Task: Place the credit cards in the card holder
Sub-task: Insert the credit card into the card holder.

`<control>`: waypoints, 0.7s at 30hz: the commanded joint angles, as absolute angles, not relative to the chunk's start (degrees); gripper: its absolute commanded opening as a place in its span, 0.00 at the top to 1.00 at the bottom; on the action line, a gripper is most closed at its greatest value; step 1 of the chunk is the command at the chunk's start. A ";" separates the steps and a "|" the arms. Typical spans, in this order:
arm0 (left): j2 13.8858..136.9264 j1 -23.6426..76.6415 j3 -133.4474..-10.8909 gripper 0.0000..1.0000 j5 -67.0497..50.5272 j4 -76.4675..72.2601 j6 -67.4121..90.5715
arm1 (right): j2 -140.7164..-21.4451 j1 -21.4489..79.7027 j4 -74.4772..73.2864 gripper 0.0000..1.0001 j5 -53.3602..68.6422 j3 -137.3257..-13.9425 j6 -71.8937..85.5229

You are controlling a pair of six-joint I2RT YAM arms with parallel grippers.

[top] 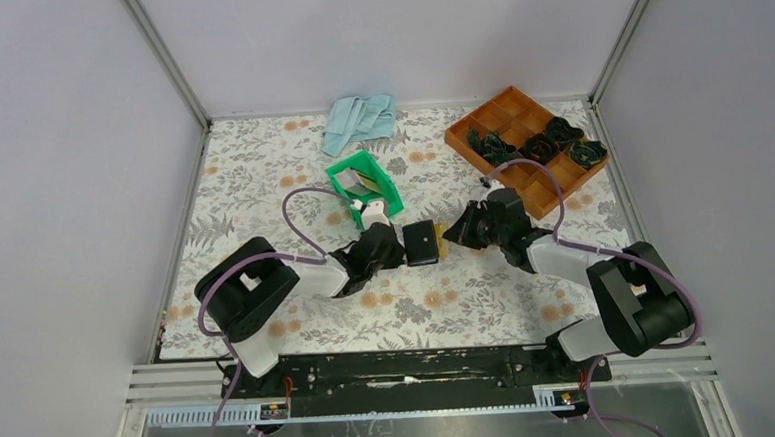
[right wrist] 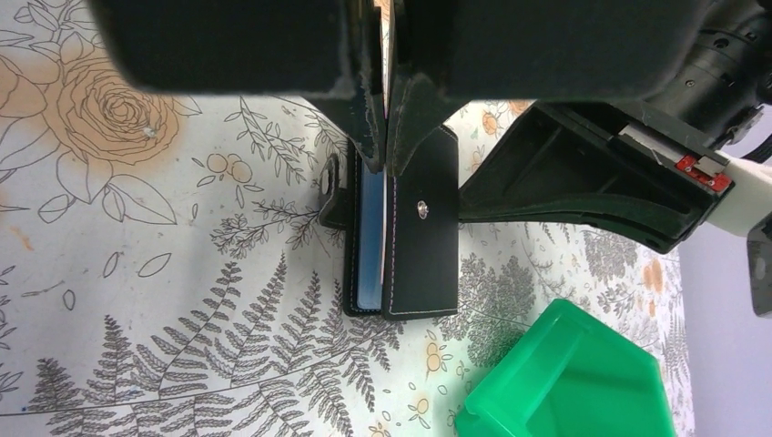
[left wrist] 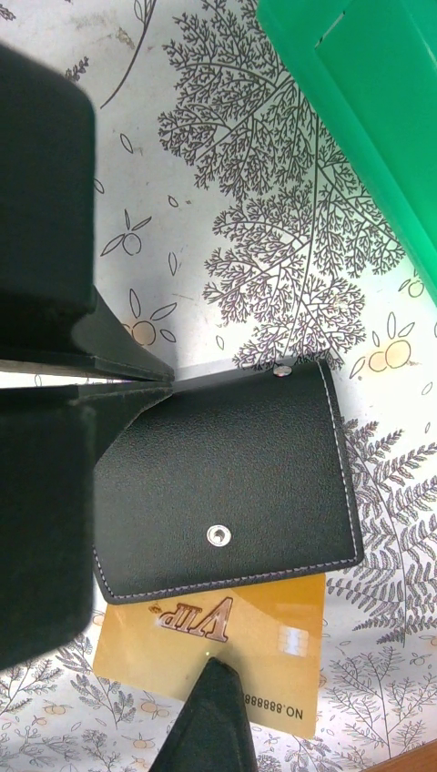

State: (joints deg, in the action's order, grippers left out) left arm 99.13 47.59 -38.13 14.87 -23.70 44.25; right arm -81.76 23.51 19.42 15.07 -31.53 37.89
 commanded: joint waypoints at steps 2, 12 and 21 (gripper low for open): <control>100.52 48.44 -37.70 0.94 14.92 -19.53 43.86 | -82.77 22.31 26.98 1.00 18.55 -29.69 40.42; 100.63 48.53 -37.44 0.94 14.34 -19.82 43.34 | -86.24 21.01 36.62 1.00 24.08 -27.58 44.64; 100.76 48.97 -37.19 0.94 10.89 -23.62 42.30 | -87.01 20.96 37.09 1.00 26.55 -29.52 44.54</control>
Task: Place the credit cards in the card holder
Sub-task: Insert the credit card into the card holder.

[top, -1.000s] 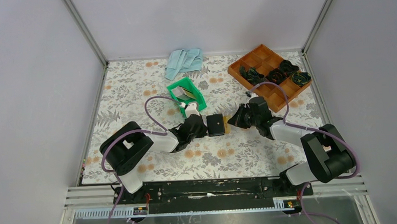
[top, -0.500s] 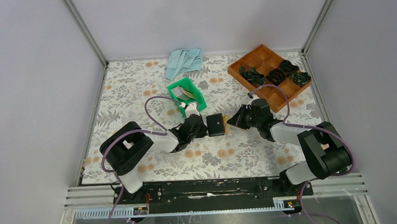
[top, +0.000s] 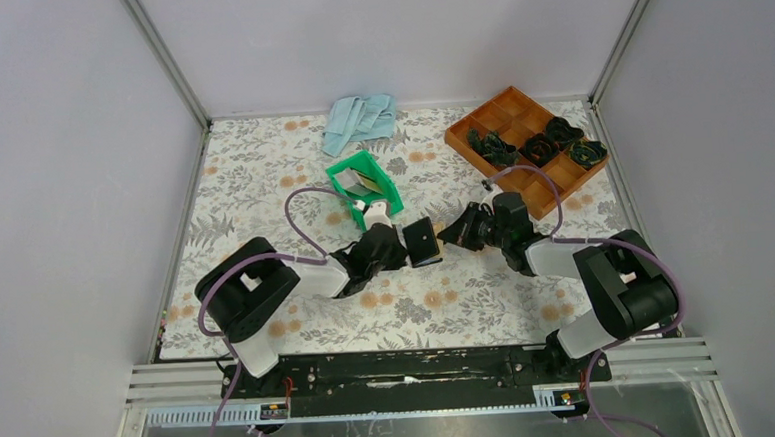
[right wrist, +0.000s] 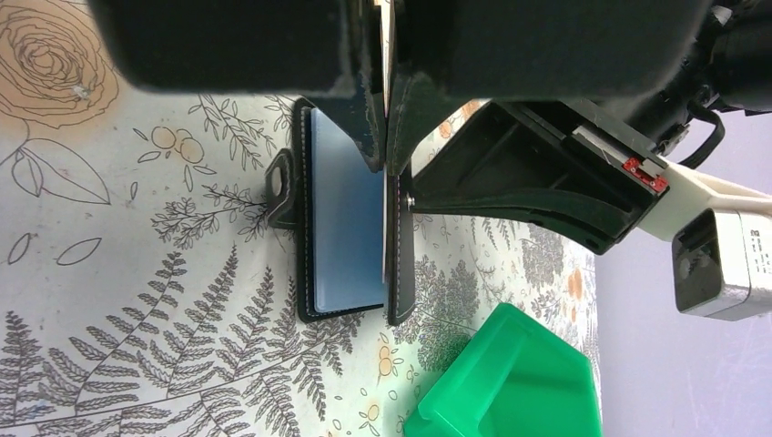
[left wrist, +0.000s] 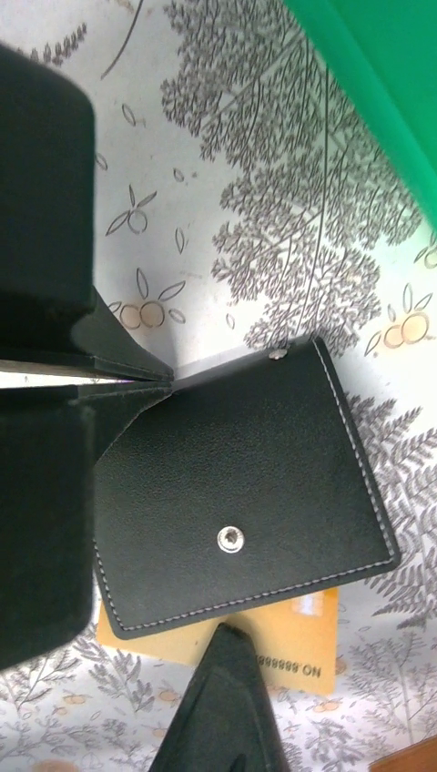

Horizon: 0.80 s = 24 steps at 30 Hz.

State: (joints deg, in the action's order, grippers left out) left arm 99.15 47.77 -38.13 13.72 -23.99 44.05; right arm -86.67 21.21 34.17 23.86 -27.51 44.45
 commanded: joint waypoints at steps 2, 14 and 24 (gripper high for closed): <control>100.94 49.25 -37.24 0.94 10.48 -24.06 42.14 | -87.01 21.00 36.64 1.00 26.92 -29.99 44.19; 102.31 50.43 -38.88 0.93 10.19 -23.55 41.57 | -82.60 21.28 30.47 1.00 27.68 -31.97 41.39; 104.33 50.54 -40.92 0.93 10.15 -23.76 41.04 | -80.54 23.71 27.37 1.00 26.48 -31.80 39.79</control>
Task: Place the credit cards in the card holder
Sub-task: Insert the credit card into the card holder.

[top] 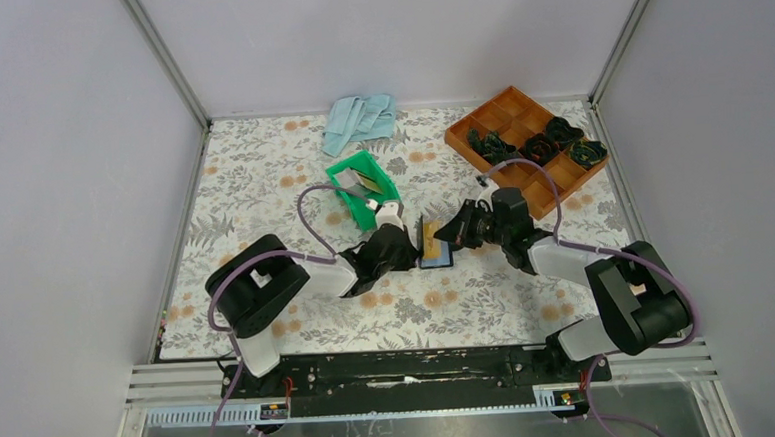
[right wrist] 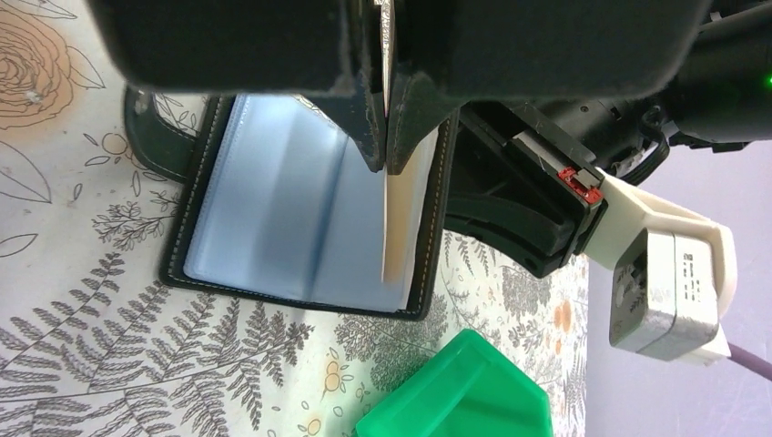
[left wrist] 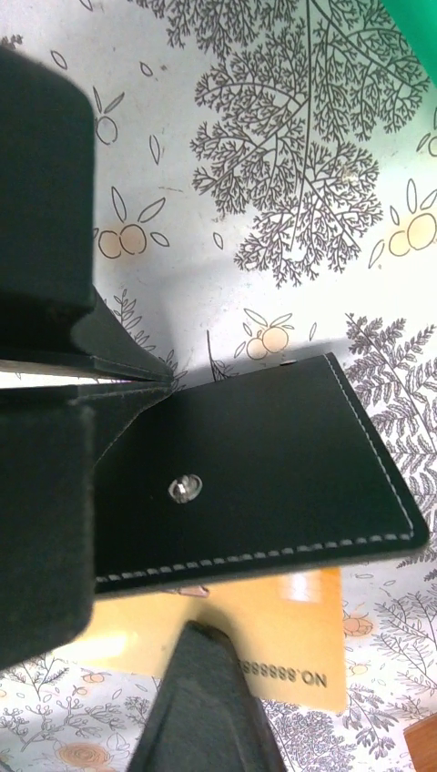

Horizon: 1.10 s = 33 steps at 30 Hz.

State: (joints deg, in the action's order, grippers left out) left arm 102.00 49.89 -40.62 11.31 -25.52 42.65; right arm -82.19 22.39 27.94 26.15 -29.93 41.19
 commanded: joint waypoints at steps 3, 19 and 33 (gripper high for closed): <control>104.85 50.56 -41.12 0.93 9.84 -24.12 41.13 | -80.93 24.55 27.51 1.00 26.00 -31.58 39.67; 103.99 50.63 -39.07 0.93 9.44 -23.29 40.98 | -86.18 27.29 28.26 1.00 21.44 -31.77 37.88; 98.02 50.66 -36.67 0.93 15.73 -15.32 41.55 | -89.95 28.53 25.10 1.00 17.40 -34.41 35.30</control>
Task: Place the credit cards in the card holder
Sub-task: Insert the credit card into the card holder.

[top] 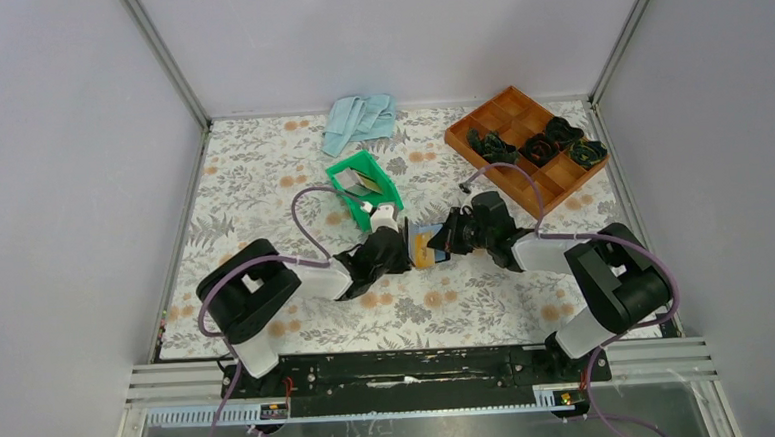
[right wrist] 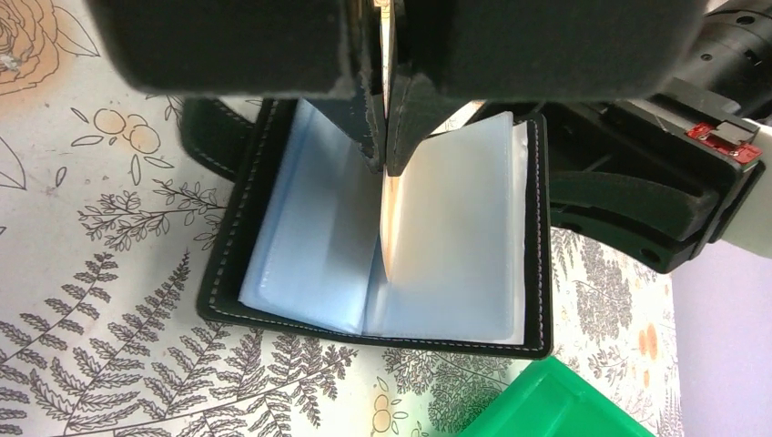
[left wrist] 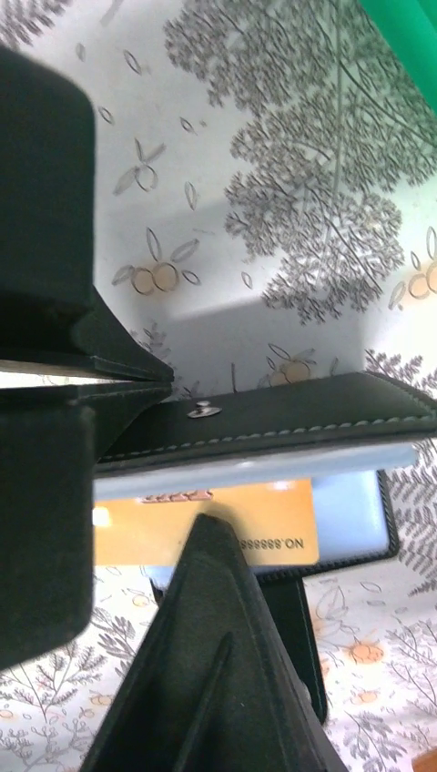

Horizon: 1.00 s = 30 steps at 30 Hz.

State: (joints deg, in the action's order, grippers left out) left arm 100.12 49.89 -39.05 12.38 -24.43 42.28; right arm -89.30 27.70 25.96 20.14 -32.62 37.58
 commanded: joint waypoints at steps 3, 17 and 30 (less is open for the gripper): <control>94.19 50.62 -35.81 0.93 18.89 -12.21 42.16 | -90.16 28.76 24.15 1.00 16.39 -34.72 34.67; 79.50 50.71 -39.85 0.89 26.41 -2.19 40.13 | -90.22 29.69 20.96 1.00 14.09 -36.54 33.59; 90.33 51.24 -44.92 0.90 21.14 -6.98 39.79 | -90.18 29.63 20.17 1.00 14.24 -37.23 33.30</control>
